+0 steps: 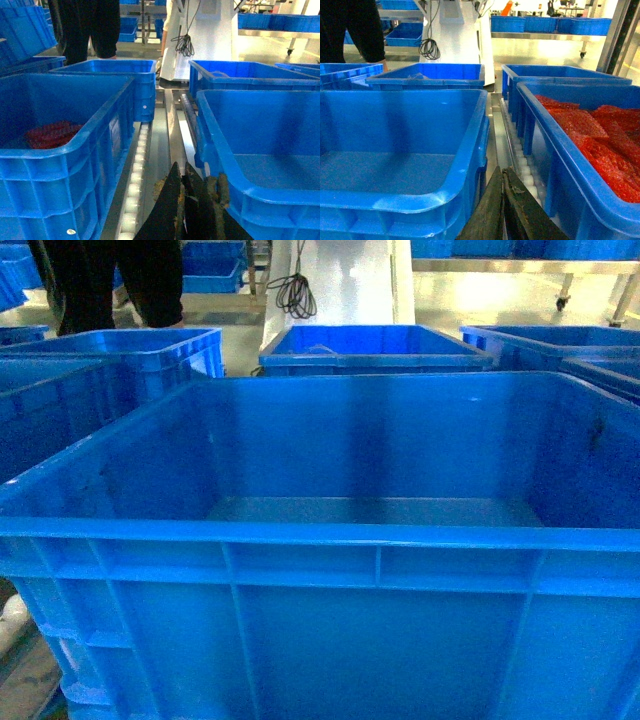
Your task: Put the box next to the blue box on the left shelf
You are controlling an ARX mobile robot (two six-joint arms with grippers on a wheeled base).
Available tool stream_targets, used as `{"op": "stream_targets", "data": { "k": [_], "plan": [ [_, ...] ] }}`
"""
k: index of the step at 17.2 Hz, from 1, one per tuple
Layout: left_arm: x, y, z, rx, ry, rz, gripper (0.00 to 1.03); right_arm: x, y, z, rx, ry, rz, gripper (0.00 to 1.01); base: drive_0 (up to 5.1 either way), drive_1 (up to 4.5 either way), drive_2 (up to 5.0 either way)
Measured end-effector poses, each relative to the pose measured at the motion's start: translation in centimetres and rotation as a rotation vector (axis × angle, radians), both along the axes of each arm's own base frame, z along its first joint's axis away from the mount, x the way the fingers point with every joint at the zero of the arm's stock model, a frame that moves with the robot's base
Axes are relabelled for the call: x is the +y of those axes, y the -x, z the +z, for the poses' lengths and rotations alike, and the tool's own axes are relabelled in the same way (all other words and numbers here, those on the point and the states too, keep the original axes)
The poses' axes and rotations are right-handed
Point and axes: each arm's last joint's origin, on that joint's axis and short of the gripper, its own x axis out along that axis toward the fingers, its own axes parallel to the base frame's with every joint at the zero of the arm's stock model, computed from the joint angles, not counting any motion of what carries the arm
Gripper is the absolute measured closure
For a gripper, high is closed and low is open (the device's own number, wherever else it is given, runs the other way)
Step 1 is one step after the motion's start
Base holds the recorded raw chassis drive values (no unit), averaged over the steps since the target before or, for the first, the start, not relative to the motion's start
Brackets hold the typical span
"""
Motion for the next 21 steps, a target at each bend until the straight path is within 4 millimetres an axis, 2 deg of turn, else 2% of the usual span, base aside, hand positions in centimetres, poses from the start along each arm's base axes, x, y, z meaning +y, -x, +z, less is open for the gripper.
{"op": "stream_targets", "data": {
  "k": [10,16,18,19,20,21],
  "plan": [
    [0.0,2.1,0.3,-0.013,0.000,0.000,1.01,0.0,2.0,0.2,-0.007,0.000,0.000,1.00,0.0,0.00,0.0],
    [0.0,2.5,0.3,-0.012,0.000,0.000,1.01,0.0,2.3,0.2,-0.007,0.000,0.000,1.00,0.0,0.00,0.0],
    [0.0,2.9,0.1,0.007,0.000,0.002,1.01,0.0,3.2,-0.5,0.045,0.000,0.005,1.00,0.0,0.00,0.0],
    [0.0,3.5,-0.4,0.038,0.000,-0.004,1.01,0.0,3.5,0.1,-0.016,0.000,0.003,1.00,0.0,0.00,0.0],
    [0.0,3.7,0.1,-0.015,-0.001,-0.002,1.01,0.0,3.5,-0.2,0.008,0.000,0.003,1.00,0.0,0.00,0.0],
    [0.0,3.7,-0.2,0.016,-0.003,-0.010,1.01,0.0,3.5,-0.2,0.008,0.000,0.001,1.00,0.0,0.00,0.0]
  ]
}}
